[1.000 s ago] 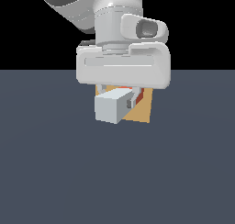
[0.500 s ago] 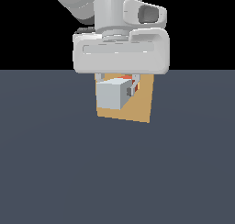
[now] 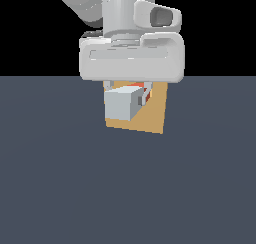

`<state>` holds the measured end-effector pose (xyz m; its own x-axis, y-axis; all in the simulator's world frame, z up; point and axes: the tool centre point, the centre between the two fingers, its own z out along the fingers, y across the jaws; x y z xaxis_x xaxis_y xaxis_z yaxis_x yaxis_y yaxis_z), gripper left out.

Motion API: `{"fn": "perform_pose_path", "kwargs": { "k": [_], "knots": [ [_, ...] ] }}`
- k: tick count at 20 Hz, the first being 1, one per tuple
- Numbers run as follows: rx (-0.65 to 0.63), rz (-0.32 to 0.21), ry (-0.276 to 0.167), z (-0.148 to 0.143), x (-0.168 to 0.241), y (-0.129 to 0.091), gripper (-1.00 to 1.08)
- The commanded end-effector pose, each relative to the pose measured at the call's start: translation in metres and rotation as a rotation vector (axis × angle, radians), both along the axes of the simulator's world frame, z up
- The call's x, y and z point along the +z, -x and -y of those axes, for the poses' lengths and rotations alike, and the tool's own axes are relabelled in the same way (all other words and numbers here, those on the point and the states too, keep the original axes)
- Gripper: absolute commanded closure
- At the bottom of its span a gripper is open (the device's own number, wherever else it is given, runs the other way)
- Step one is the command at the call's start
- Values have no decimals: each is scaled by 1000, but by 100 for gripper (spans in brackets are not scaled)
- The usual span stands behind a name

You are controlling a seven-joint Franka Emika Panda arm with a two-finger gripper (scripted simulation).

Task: Insert the peg into the horizontal hole in a box.

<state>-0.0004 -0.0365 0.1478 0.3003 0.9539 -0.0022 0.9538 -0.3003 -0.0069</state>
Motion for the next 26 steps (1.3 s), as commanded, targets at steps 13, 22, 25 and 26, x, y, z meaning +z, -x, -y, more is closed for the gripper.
{"fn": "perform_pose_path", "kwargs": {
  "k": [13, 22, 25, 26],
  "knots": [
    [0, 7, 0, -24, 4, -9, 108],
    [-1, 10, 0, -93, 6, -31, 108],
    [-1, 11, 0, -108, 6, -36, 108],
    [-1, 11, 0, -111, 6, -37, 108]
  ]
}}
